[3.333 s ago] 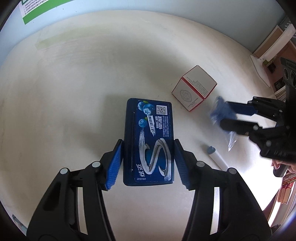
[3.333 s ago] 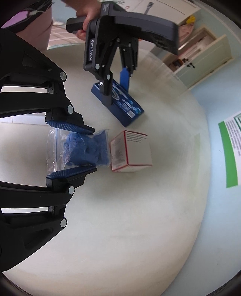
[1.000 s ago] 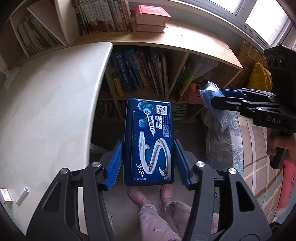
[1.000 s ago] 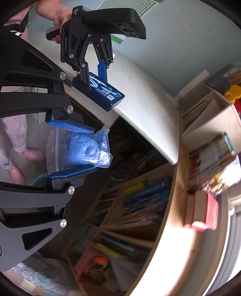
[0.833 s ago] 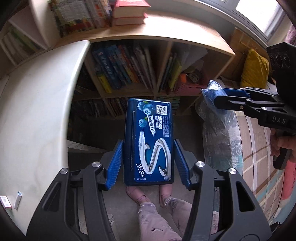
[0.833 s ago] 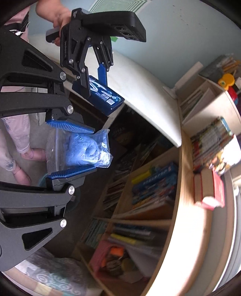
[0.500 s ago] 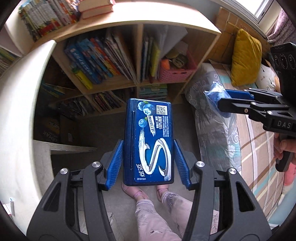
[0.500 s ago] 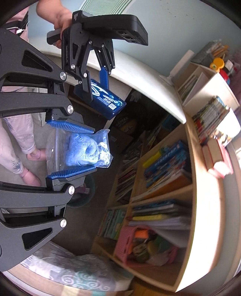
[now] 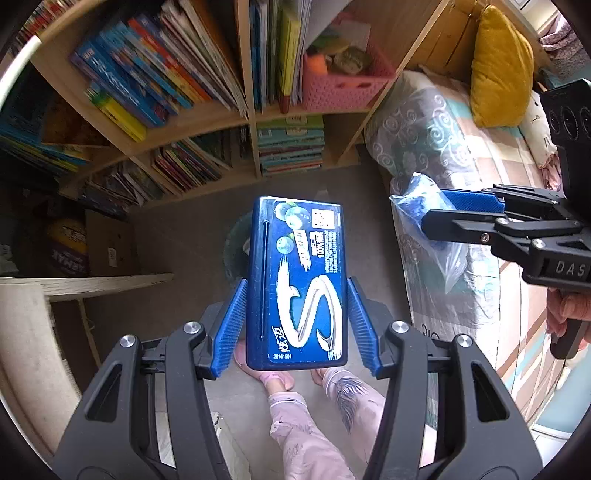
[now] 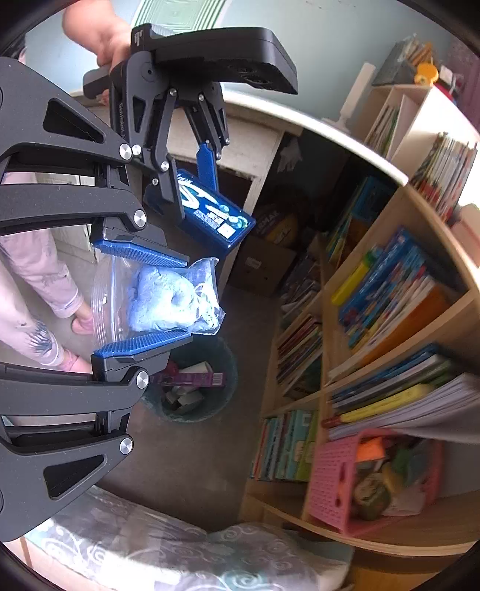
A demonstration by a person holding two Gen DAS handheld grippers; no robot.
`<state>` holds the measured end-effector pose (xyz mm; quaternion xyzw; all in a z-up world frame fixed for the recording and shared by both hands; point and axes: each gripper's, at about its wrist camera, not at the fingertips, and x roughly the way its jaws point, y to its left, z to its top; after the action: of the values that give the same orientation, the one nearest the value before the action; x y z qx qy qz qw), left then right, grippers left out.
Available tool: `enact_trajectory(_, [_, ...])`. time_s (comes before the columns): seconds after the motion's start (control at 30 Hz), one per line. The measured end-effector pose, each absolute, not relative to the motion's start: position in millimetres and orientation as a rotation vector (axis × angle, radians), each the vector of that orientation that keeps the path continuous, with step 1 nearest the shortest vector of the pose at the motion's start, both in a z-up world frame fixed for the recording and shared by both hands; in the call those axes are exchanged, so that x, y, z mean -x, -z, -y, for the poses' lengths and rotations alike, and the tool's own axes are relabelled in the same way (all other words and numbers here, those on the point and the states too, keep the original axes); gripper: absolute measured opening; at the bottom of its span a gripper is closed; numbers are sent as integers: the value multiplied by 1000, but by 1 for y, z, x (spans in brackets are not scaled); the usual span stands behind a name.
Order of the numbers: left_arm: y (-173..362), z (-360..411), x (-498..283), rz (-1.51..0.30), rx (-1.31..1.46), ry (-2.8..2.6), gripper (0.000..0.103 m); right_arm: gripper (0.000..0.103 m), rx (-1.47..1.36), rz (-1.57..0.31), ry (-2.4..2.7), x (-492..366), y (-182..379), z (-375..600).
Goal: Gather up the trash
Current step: 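Carry the blue box and glove bag to the wastebasket and release both, then swing both open tools back over the table toward the white box and marker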
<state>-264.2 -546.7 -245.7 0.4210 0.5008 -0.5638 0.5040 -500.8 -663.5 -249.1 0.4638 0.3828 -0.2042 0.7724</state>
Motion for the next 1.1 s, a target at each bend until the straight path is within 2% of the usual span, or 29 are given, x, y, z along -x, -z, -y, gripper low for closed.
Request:
enact_trajectory(0.5, [343, 562, 260, -1281, -1061, 1326, 51, 37, -1157, -820, 464, 487, 349, 680])
enact_trajectory(0.6, [356, 565, 259, -1272, -1095, 1289, 52, 41, -1167, -834, 479, 483, 358, 684])
enact_trajectory(0.63, [360, 566, 259, -1277, -1106, 1280, 54, 51, -1176, -837, 488, 483, 361, 685])
enact_trajectory(0.67, [363, 567, 259, -1282, -1110, 1274, 60, 57, -1186, -832, 501, 485, 363, 687])
enact_trajectory(0.73, [364, 568, 258, -1273, -1120, 1264, 73, 57, -1202, -820, 513, 488, 363, 689])
enact_trajectory(1.1, [351, 570, 254, -1258, -1103, 1278, 81, 58, -1206, -808, 522, 497, 353, 695])
